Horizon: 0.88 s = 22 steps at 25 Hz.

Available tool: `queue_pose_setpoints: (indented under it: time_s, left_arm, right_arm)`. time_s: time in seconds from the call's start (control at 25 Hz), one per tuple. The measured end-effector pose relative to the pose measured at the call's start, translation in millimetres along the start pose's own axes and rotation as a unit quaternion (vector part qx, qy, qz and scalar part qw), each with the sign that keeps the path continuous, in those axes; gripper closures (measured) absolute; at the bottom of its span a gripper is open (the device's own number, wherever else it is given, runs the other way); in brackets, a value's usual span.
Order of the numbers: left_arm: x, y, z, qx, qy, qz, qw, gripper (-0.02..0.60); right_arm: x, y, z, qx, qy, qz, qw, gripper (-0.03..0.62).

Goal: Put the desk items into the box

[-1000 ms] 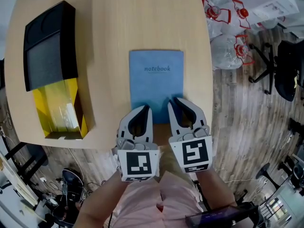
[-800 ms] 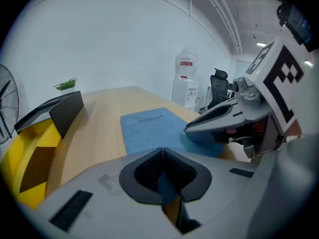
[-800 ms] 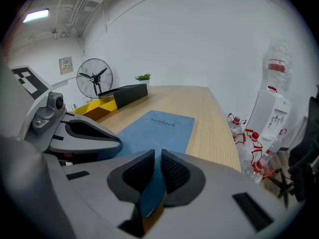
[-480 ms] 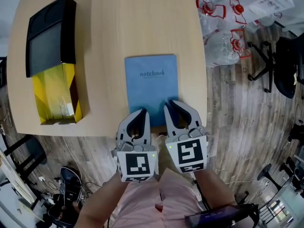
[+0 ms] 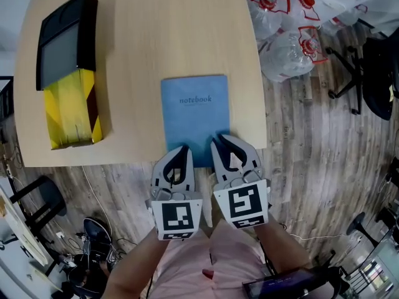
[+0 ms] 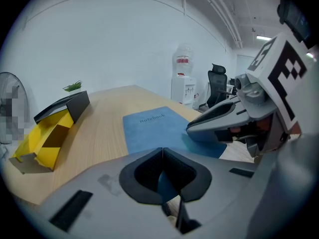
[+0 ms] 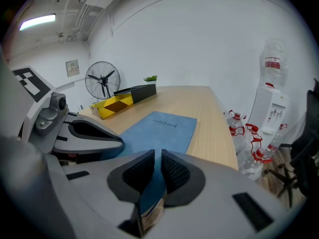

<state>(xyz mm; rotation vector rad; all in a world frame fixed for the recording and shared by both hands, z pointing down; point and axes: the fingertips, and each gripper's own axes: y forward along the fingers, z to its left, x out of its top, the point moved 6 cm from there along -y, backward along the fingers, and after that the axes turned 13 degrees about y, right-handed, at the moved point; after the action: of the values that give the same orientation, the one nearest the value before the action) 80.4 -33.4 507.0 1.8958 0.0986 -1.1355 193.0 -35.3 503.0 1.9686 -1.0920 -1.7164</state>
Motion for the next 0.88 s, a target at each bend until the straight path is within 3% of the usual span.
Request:
queue_pose_setpoints:
  time_s: [0.32, 0.68, 0.88]
  left_arm:
    - [-0.3, -10.0, -17.3, 0.003, 0.000, -0.004, 1.0000, 0.566]
    - [46.0, -40.5, -14.6, 0.028, 0.002, -0.068, 0.9973, 0.566]
    - [57.0, -52.3, -26.4, 0.024, 0.004, -0.073, 0.9970, 0.566]
  right_arm:
    - [-14.5, -11.9, 3.4, 0.028, 0.005, -0.013, 1.000, 0.525]
    - [-22.5, -44.3, -8.7, 0.084, 0.068, -0.015, 0.994, 0.413]
    - [-42.5, -53.3, -14.4, 0.129, 0.133, 0.003, 0.983, 0.367]
